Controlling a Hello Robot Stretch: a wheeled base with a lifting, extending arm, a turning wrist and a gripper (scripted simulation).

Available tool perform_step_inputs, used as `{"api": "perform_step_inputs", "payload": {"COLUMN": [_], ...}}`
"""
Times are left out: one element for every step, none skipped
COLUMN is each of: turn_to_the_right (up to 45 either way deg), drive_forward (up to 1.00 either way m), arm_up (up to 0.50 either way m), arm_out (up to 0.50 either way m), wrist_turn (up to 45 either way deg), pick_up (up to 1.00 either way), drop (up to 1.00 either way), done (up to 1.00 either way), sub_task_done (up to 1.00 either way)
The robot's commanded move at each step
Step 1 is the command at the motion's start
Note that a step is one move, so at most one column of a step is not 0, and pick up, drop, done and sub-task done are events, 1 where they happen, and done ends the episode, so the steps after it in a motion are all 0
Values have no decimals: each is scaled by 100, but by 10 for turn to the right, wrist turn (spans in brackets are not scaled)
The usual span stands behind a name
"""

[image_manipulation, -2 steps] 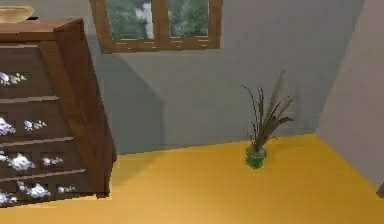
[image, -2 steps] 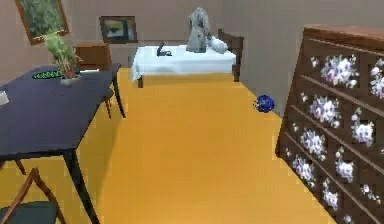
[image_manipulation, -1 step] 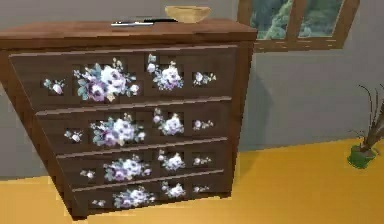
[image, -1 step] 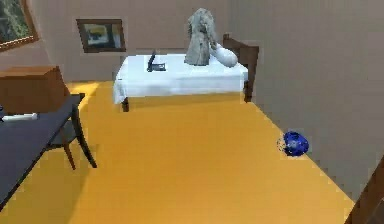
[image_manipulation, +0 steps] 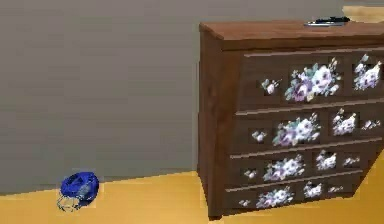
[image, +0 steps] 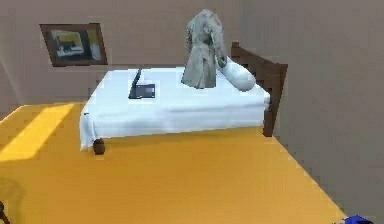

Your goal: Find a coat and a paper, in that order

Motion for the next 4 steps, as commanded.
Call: {"api": "perform_step_inputs", "payload": {"turn_to_the_right": [0,-90,0,150], "drive_forward": [100,0,35,0], "arm_up": [0,0,0,0], "arm_out": [0,0,0,0], "wrist_turn": [0,0,0,0], "pick_up": [0,0,0,0], "drop": [0,0,0,0], "done": [0,0,0,0], "sub_task_done": [0,0,0,0]}}
